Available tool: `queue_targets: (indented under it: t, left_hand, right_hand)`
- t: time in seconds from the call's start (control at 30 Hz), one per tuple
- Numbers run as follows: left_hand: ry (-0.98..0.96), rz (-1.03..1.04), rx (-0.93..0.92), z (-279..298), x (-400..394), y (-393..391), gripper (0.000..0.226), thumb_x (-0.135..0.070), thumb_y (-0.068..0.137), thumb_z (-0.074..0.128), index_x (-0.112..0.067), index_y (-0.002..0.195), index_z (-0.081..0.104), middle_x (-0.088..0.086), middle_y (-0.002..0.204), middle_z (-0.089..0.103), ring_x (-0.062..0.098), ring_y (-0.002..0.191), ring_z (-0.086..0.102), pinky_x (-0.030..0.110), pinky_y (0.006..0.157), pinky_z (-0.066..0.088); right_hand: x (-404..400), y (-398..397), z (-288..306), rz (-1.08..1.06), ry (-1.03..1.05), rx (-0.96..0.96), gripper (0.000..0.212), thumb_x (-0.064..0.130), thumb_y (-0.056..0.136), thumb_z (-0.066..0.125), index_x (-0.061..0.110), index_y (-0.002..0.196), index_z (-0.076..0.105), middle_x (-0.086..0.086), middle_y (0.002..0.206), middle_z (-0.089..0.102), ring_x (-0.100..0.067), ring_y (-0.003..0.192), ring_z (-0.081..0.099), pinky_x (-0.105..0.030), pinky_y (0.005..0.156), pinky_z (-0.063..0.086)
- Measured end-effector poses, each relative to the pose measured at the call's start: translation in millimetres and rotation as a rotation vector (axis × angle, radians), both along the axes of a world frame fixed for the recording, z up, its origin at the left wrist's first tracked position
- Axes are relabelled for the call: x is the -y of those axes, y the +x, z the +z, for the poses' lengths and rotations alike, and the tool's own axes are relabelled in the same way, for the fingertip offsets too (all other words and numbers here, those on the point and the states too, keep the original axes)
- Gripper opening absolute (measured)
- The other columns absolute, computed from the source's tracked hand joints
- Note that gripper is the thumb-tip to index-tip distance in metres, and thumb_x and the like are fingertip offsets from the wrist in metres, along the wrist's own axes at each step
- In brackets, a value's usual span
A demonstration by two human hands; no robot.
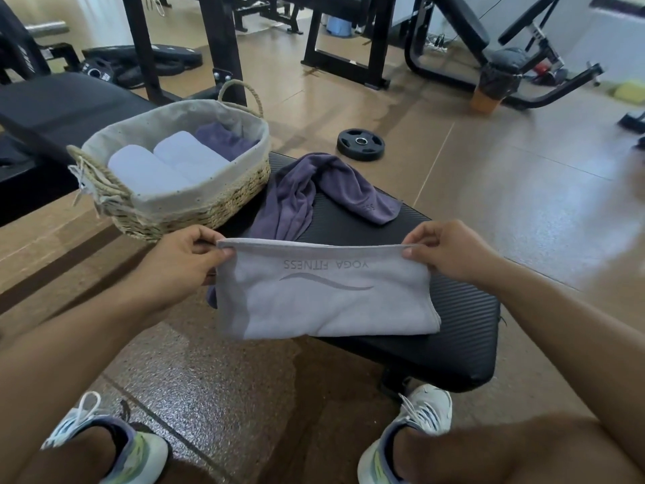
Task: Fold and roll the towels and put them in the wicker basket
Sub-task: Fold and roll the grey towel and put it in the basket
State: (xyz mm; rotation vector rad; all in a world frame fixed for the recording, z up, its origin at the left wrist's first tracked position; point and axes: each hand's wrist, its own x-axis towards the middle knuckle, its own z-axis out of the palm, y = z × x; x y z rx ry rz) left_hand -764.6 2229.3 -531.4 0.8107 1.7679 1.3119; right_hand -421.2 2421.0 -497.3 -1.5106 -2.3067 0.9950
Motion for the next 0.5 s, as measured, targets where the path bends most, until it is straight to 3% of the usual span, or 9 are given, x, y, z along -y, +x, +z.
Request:
queue_targets:
  t: [0.1,0.2,0.3,0.4,0.5]
  left_hand:
    - [-0.010,-0.003,-0.013,-1.4,-0.7,-1.1,0.006,-0.011,0.093,0.069,-0.015,0.091,0.065,0.006,0.089,0.075,0.022,0.088,0.069,0.037,0.071,0.054]
    - [-0.023,-0.008,-0.024,-0.1,-1.5,-1.6,0.005,-0.012,0.094,0.069,-0.015,0.092,0.066,0.008,0.091,0.075,0.022,0.088,0.068,0.038,0.071,0.054]
    - [-0.028,0.002,-0.016,1.4,-2.6,-0.9,0.002,-0.013,0.096,0.067,-0.015,0.095,0.066,0.007,0.091,0.074,0.020,0.083,0.068,0.036,0.069,0.053]
    - [-0.033,0.014,-0.012,1.7,-3.4,1.1,0.004,-0.016,0.098,0.065,-0.015,0.094,0.066,0.003,0.086,0.074,0.016,0.076,0.068,0.035,0.068,0.054]
    - [-0.044,0.006,-0.008,3.0,-4.6,2.8,0.009,-0.020,0.099,0.064,-0.015,0.094,0.068,0.006,0.091,0.074,0.019,0.078,0.068,0.036,0.071,0.055]
  right_hand:
    - [-5.6,-2.2,-6.1,-0.017,0.034,0.036,0.007,0.027,0.083,0.082,0.028,0.080,0.076,0.007,0.077,0.078,-0.011,0.070,0.067,-0.039,0.082,0.058]
    - [-4.7,-5.4,-7.7,-0.005,0.020,0.051,0.002,0.028,0.086,0.080,0.028,0.085,0.079,0.003,0.084,0.079,-0.009,0.072,0.067,-0.031,0.076,0.057]
    - [-3.4,-5.5,-4.9,-0.074,-0.229,-0.178,0.013,0.023,0.093,0.073,0.016,0.100,0.080,-0.008,0.095,0.078,-0.012,0.077,0.065,-0.026,0.070,0.056]
    - [-4.4,0.1,-1.9,-0.090,-0.350,-0.167,0.013,0.024,0.093,0.072,0.016,0.098,0.081,-0.005,0.080,0.072,-0.011,0.062,0.056,-0.026,0.060,0.051]
    - [-4.4,1.5,-6.9,-0.085,-0.247,-0.049,0.009,0.027,0.089,0.077,0.018,0.090,0.080,0.000,0.071,0.069,-0.013,0.053,0.048,-0.024,0.049,0.045]
